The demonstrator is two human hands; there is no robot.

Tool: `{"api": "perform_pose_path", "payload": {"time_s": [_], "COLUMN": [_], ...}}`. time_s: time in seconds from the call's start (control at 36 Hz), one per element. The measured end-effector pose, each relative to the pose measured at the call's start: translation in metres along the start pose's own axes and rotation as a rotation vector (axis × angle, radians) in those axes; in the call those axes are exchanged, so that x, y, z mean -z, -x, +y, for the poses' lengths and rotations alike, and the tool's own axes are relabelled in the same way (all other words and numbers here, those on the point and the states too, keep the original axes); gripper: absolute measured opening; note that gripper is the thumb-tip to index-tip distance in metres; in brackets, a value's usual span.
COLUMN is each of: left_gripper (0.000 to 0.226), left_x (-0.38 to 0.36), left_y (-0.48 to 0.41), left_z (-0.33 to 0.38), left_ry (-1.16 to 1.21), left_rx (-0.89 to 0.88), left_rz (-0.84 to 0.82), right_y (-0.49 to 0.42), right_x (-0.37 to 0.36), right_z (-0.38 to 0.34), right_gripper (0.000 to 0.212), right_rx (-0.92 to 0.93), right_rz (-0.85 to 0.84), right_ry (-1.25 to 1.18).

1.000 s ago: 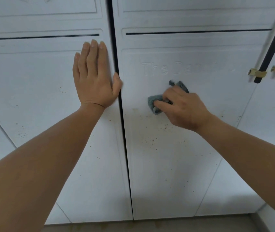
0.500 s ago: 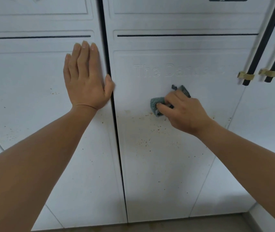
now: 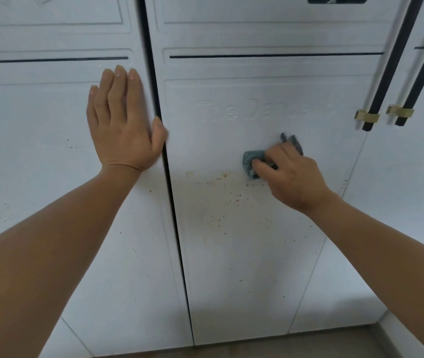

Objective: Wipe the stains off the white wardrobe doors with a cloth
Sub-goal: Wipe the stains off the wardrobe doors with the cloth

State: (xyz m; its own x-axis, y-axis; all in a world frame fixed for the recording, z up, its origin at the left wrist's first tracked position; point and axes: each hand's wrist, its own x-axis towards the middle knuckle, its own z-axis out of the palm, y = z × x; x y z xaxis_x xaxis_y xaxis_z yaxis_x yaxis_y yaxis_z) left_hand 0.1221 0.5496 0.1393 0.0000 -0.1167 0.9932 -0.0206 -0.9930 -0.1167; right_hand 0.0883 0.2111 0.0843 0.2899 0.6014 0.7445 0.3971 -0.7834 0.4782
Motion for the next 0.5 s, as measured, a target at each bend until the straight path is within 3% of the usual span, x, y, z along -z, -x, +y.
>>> {"api": "perform_pose_path", "payload": {"time_s": [0.06, 0.17, 0.28, 0.36, 0.5], "left_gripper": [0.071, 0.071, 0.071, 0.071, 0.072], "left_x": [0.0, 0.0, 0.0, 0.0, 0.0], "left_y": [0.0, 0.001, 0.001, 0.001, 0.001], "left_z": [0.0, -0.001, 0.0, 0.0, 0.0], "left_ry": [0.007, 0.012, 0.017, 0.015, 0.03], "left_rx": [0.006, 0.004, 0.005, 0.009, 0.011], "left_rz": [-0.012, -0.001, -0.007, -0.008, -0.017], "right_y": [0.003, 0.006, 0.014, 0.015, 0.023], "right_x": [0.0, 0.001, 0.0, 0.002, 0.001], "right_z": [0.004, 0.008, 0.01, 0.014, 0.016], "right_gripper": [0.026, 0.028, 0.023, 0.023, 0.02], "right_rx": [0.059, -0.169, -0.027, -0.194, -0.032], "right_rz": [-0.033, 0.041, -0.004, 0.032, -0.032], "right_ry": [0.007, -0.01, 0.002, -0.029, -0.003]}}
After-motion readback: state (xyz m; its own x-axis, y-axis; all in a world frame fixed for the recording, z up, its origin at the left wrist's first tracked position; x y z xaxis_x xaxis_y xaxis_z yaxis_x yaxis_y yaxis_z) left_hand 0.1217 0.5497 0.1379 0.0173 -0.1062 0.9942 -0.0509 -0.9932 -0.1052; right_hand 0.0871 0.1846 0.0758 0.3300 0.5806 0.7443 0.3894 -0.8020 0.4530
